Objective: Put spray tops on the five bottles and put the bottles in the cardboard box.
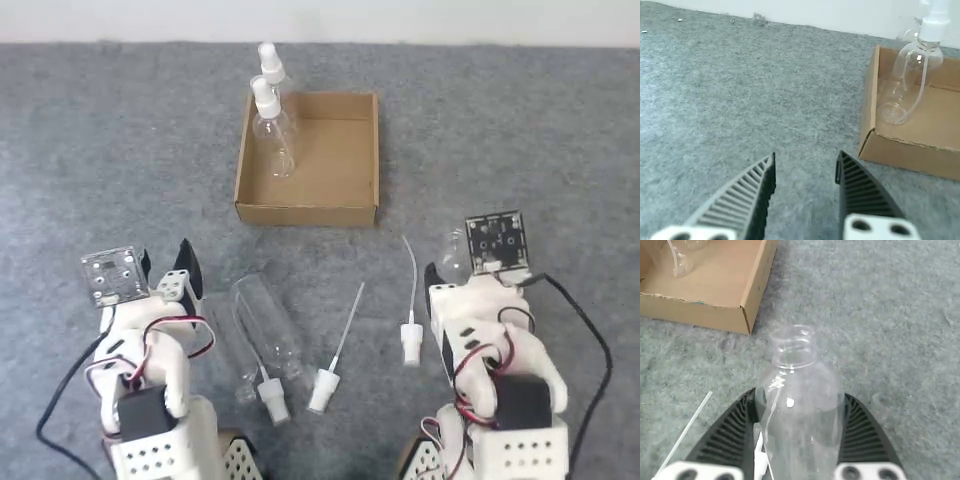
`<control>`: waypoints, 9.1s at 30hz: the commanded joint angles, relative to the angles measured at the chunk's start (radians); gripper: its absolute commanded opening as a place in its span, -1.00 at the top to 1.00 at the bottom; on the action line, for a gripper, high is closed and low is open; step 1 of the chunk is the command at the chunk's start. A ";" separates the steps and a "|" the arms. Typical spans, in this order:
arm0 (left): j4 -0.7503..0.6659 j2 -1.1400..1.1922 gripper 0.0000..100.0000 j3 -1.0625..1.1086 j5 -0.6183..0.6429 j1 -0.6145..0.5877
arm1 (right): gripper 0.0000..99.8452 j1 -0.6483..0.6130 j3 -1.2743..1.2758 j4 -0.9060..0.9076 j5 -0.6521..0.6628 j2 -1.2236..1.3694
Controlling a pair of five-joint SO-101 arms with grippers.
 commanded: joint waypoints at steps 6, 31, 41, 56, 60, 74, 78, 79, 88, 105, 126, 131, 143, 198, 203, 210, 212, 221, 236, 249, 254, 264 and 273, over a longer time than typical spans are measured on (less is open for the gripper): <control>0.170 -0.009 0.63 -0.228 -0.126 0.002 | 0.88 0.015 0.103 -0.051 -0.011 -0.219; 0.362 0.597 0.63 -0.641 -0.224 0.546 | 0.88 0.237 0.155 -0.097 -0.077 -0.305; 0.330 0.928 0.62 -0.662 -0.094 0.848 | 0.88 0.257 0.155 -0.097 -0.100 -0.305; 0.110 1.350 0.62 -0.657 0.012 0.937 | 0.88 0.259 0.155 -0.097 -0.095 -0.305; 0.061 1.461 0.63 -0.662 0.012 0.937 | 0.88 0.259 0.155 -0.097 -0.095 -0.305; -0.072 1.616 0.85 -0.662 0.008 0.968 | 0.88 0.259 0.155 -0.097 -0.095 -0.305; -0.077 1.614 0.97 -0.664 0.011 1.002 | 0.88 0.259 0.155 -0.097 -0.095 -0.305; -0.077 1.614 0.98 -0.665 0.011 1.003 | 0.88 0.259 0.155 -0.097 -0.095 -0.305; -0.060 1.517 0.98 -0.661 0.012 0.997 | 0.88 0.259 0.155 -0.097 -0.095 -0.305; -0.015 1.220 0.98 -0.651 0.086 0.713 | 0.88 0.259 0.155 -0.096 -0.095 -0.305; -0.020 0.786 0.98 -0.461 0.133 0.382 | 0.88 0.259 0.157 -0.096 -0.094 -0.305; -0.015 0.655 0.97 -0.421 0.095 0.351 | 0.88 0.259 0.157 -0.096 -0.094 -0.305; -0.014 0.710 0.68 -0.414 0.091 0.342 | 0.88 0.257 0.157 -0.096 -0.094 -0.305; 0.554 1.373 0.68 -1.056 -0.825 0.489 | 0.88 0.252 0.198 -0.145 -0.094 -0.305; 0.583 1.505 0.70 -1.142 -0.885 0.571 | 0.88 0.252 0.198 -0.143 -0.094 -0.305; 0.600 1.651 0.76 -1.178 -0.973 0.660 | 0.88 0.252 0.198 -0.140 -0.094 -0.305; 0.594 1.686 0.76 -1.181 -0.993 0.663 | 0.88 0.252 0.198 -0.140 -0.094 -0.305; 0.479 1.768 0.74 -1.182 -1.079 0.655 | 0.88 0.252 0.198 -0.140 -0.094 -0.305; 0.276 1.950 0.61 -1.214 -1.115 0.597 | 0.88 0.252 0.199 -0.142 -0.094 -0.305; 0.249 2.147 0.80 -1.319 -1.114 0.554 | 0.88 0.252 0.199 -0.142 -0.094 -0.305; 0.264 2.150 0.86 -1.323 -1.099 0.549 | 0.88 0.252 0.199 -0.140 -0.094 -0.305; 0.450 2.150 0.92 -1.486 -1.005 0.554 | 0.88 0.252 0.199 -0.140 -0.094 -0.305; 0.606 2.150 0.93 -1.632 -0.993 0.546 | 0.88 0.252 0.199 -0.140 -0.094 -0.305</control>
